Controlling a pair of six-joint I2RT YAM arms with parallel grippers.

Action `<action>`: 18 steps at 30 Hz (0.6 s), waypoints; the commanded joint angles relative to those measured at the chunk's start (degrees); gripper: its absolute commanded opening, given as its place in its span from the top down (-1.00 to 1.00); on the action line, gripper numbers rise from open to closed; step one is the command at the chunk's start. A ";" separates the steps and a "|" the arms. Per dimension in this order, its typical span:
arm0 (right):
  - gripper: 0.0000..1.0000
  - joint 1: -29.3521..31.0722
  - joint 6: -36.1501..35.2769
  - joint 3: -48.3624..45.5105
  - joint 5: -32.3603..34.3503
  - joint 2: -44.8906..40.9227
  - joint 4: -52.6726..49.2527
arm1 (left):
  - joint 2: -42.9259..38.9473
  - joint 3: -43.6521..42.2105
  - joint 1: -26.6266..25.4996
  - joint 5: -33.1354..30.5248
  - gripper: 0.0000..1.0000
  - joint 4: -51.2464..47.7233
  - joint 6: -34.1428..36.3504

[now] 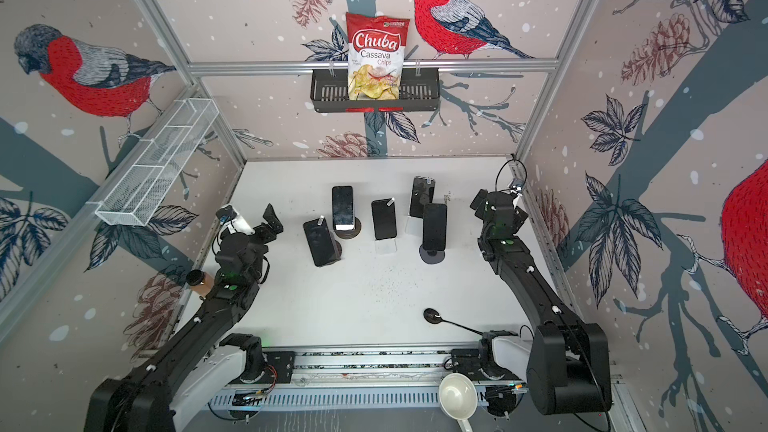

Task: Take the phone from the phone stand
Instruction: 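Reach the right gripper toward the phone on the purple stand while the left advances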

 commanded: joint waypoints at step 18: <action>-0.99 6.37 4.17 3.74 -8.59 -6.75 -14.75 | 3.00 8.62 -22.10 5.71 -0.93 -15.54 -12.71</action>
